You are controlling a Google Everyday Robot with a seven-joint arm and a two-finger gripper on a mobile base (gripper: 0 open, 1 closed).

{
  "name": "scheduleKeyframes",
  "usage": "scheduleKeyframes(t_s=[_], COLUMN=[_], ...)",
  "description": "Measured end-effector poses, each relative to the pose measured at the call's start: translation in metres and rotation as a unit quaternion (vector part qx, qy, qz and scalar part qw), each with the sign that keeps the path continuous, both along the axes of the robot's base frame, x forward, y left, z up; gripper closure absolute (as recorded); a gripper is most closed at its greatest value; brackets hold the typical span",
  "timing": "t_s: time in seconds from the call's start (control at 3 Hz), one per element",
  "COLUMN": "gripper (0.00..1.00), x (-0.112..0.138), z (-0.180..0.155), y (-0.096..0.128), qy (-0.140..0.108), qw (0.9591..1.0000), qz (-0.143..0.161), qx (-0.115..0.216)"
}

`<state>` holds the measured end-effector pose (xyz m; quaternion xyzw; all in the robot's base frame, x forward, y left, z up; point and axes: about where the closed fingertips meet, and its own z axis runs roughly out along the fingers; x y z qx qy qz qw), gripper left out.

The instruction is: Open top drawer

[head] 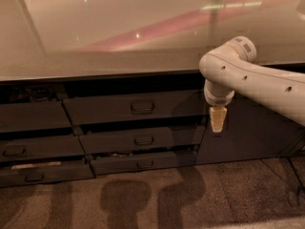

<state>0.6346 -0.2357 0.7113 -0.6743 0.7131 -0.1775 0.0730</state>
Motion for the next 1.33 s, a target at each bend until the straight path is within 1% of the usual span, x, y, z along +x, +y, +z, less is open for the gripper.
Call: scheduleKeyframes(t_s=[0.33,0.67,1.0,1.33], gripper=[0.00,0.00,0.00,0.00], x=[0.0014,-0.0005,-0.0001,-0.0001], z=[0.0010,0.0051,0.0046,0.0046], y=[-0.0121,-0.0103,-0.0081,-0.0081], qy=[0.004,0.017,0.018,0.018], qw=[0.9977,0.9920,0.9911,0.9911], qz=[0.009,0.053,0.070,0.070], qx=[0.067,0.113,0.112,0.112])
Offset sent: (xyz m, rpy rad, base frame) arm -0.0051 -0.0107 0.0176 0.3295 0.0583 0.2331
